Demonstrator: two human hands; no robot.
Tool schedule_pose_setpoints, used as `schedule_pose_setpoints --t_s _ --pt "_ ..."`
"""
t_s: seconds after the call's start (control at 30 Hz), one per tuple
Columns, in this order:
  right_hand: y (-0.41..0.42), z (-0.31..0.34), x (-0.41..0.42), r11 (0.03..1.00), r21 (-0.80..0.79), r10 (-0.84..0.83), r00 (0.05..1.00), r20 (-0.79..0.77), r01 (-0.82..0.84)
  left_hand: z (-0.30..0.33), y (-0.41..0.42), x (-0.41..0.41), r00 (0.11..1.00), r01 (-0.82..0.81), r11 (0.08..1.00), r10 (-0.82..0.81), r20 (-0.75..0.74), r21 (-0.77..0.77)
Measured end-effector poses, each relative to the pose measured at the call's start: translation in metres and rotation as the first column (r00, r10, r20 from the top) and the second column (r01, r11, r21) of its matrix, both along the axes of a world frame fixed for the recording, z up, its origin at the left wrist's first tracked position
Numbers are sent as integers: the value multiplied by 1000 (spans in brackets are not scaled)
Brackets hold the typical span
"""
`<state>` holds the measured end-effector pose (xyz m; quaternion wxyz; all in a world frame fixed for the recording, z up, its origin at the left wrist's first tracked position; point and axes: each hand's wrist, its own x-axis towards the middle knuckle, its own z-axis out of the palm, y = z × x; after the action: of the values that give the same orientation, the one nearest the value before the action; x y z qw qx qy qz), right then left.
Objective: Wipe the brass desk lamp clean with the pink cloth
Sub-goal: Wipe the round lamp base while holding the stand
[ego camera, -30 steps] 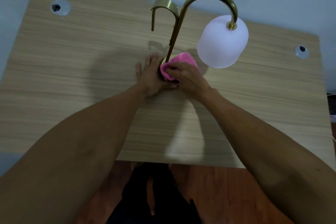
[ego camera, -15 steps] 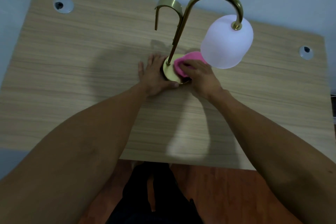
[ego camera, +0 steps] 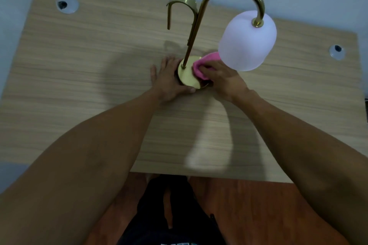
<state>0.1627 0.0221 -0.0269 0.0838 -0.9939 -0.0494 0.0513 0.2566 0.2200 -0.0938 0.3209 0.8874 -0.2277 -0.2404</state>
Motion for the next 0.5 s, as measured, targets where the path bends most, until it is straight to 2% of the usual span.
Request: schedule_pose_setpoints --t_s 0.07,0.2,0.27,0.3,0.37,0.47,0.5 --pt "12 2 2 997 -34 64 997 -36 -66 1 -1 -2 1000 -2 1000 2 -12 -3" --pt "28 -2 14 991 -5 133 991 24 -133 6 -3 0 1000 -11 1000 11 -10 12" --pt "14 -8 13 995 -42 96 995 37 -95 5 -3 1 1000 -3 1000 3 -11 6" --pt "6 -8 10 999 -32 35 999 -3 -35 4 -2 1 1000 4 1000 -4 -14 2" --pt "-4 -12 6 997 56 -45 996 -78 49 4 -1 0 1000 7 1000 -7 -12 6" --pt "16 -14 10 996 0 90 995 42 -90 4 0 -2 1000 1 1000 0 -17 19" --pt "23 -11 11 994 18 105 994 34 -106 4 -1 -2 1000 -1 1000 1 -22 20"
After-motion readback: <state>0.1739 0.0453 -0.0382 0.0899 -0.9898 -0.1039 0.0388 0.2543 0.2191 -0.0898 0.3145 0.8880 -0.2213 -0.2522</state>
